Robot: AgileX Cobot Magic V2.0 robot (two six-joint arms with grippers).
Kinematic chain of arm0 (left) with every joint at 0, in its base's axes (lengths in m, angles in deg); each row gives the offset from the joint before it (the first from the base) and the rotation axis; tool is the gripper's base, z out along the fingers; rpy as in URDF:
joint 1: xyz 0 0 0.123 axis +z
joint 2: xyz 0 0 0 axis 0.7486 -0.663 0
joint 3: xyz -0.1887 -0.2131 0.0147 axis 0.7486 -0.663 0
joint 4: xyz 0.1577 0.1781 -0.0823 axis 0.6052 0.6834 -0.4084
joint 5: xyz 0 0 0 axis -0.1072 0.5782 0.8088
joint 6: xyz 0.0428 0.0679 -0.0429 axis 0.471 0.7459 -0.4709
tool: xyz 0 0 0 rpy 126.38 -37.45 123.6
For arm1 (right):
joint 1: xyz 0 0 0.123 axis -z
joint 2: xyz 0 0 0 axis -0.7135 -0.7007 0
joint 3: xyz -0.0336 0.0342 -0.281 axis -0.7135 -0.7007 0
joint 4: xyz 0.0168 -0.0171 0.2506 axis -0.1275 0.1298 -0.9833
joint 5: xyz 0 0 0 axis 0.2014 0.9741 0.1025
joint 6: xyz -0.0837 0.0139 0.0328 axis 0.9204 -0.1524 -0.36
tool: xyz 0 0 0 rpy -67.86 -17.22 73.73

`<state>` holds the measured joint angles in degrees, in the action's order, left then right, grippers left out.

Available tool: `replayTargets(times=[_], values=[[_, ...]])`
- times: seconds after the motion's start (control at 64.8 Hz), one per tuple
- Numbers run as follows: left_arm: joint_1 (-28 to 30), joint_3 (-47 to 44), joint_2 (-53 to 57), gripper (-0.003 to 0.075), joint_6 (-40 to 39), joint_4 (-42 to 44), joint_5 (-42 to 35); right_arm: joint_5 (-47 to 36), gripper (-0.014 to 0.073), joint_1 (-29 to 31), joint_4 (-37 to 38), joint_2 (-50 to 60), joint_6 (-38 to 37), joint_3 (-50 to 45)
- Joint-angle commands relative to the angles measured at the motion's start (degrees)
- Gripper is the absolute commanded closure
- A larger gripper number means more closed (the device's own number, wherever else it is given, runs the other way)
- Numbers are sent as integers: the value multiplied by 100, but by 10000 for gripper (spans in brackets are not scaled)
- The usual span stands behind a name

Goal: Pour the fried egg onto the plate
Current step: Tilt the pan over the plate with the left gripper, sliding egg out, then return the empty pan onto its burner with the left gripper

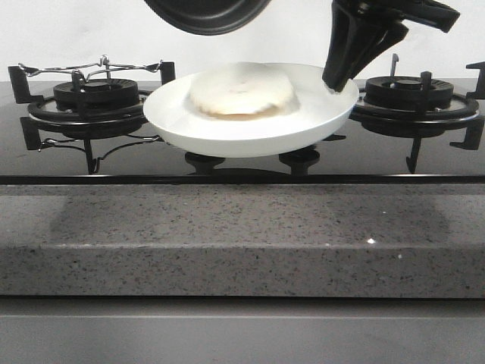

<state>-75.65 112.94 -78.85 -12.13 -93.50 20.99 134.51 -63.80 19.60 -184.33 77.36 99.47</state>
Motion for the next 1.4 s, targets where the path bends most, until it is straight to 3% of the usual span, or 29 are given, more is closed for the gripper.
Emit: replayTargets(times=[0.0, 0.154, 0.309, 0.571, 0.772, 1.111, 1.389], values=[[17, 201, 215, 739, -13, -131, -575, -241, 655, 13, -110, 255, 45, 132], [465, 201, 196, 739, -766, -223, -616, -241, 655, 13, -110, 255, 45, 132], [1479, 201, 47, 739, -2084, -717, -541, -241, 655, 13, -110, 255, 45, 132], [3672, 201, -827, 739, -2327, -3894, 956, -241, 655, 13, -110, 255, 45, 132], [4643, 201, -1817, 739, -2327, -5609, 2330, -241, 655, 13, -110, 255, 45, 132], [4898, 201, -3074, 739, -2327, -6794, 3675, -241, 655, 13, -110, 255, 45, 132], [4920, 201, -3276, 738, -2327, -6462, 3360, -241, 655, 13, -110, 255, 45, 132]])
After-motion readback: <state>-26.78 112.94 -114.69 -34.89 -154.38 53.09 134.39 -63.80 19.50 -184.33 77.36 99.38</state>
